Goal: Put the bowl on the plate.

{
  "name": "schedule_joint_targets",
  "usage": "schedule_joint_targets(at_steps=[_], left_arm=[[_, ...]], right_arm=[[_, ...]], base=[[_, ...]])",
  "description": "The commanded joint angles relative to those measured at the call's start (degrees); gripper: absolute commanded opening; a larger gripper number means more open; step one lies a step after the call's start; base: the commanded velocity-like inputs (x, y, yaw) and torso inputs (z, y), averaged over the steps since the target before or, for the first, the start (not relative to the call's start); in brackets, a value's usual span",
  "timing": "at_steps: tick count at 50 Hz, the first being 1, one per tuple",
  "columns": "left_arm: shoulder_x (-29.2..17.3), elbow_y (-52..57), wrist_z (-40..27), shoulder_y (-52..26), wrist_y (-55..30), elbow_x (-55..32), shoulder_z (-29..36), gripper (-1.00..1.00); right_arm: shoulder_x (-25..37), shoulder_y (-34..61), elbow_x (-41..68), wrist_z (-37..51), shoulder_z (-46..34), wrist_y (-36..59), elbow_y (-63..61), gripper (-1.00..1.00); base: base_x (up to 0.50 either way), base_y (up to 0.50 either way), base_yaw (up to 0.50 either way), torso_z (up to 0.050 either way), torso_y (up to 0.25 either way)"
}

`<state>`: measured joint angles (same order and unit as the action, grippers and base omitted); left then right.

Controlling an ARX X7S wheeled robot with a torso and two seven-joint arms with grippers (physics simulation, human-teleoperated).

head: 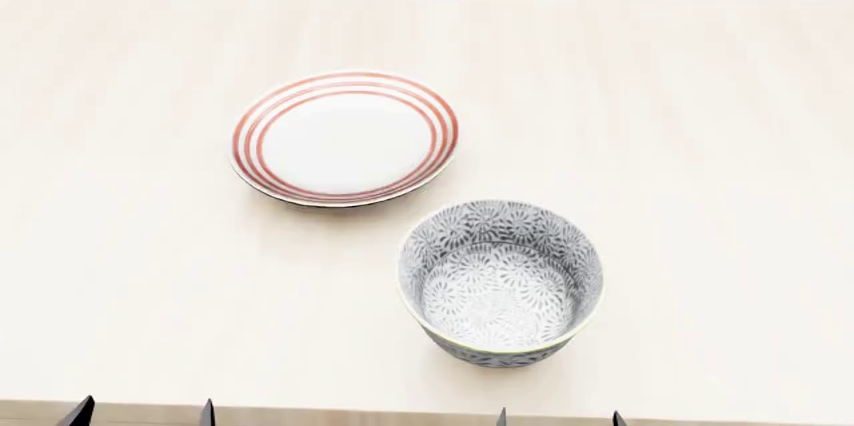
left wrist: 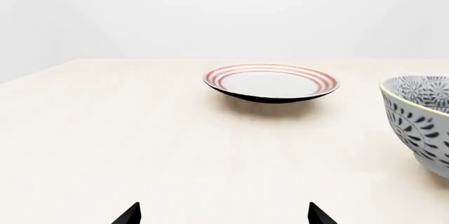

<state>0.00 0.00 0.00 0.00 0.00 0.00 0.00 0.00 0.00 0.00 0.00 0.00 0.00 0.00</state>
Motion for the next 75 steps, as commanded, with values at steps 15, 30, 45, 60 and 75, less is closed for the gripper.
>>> schedule_joint_targets(at_steps=[15,30,45,60,75], left_arm=[[-2.6,-0.8,-3.8,0.0,0.1,-1.7,3.4,1.00],[-5.2,12.9,-8.1,-1.2,1.7,-0.5,2.6,1.00],[-7.1,27.9,-16.0,-5.5,5.1,-0.4,-6.2,1.00],[-7.8,29.2,-18.0,-5.1,7.3,0.7,-5.6,1.00],[-8.7,27.4,-13.6,-5.7,-7.1,-4.3,1.1,1.00]], right_arm=[[2.7,-0.1,2.9,3.3,-3.2,0.8,-0.4,1.00],[3.7,2.1,6.5,7.4,-0.7,-1.6,-9.2,1.00],[4.8,4.6,11.2,10.9,3.5,-9.8,-22.1,1.00],[5.8,4.7,12.1,13.1,3.2,-9.9,-23.9,1.00],[7.2,4.7,12.2,14.8,2.1,-7.9,-26.5,1.00]], base=[[0.00,0.00,0.00,0.000,0.000],[0.00,0.00,0.00,0.000,0.000],[0.15,0.00,0.00,0.000,0.000],[0.50,0.00,0.00,0.000,0.000],[0.23,0.00,0.00,0.000,0.000]])
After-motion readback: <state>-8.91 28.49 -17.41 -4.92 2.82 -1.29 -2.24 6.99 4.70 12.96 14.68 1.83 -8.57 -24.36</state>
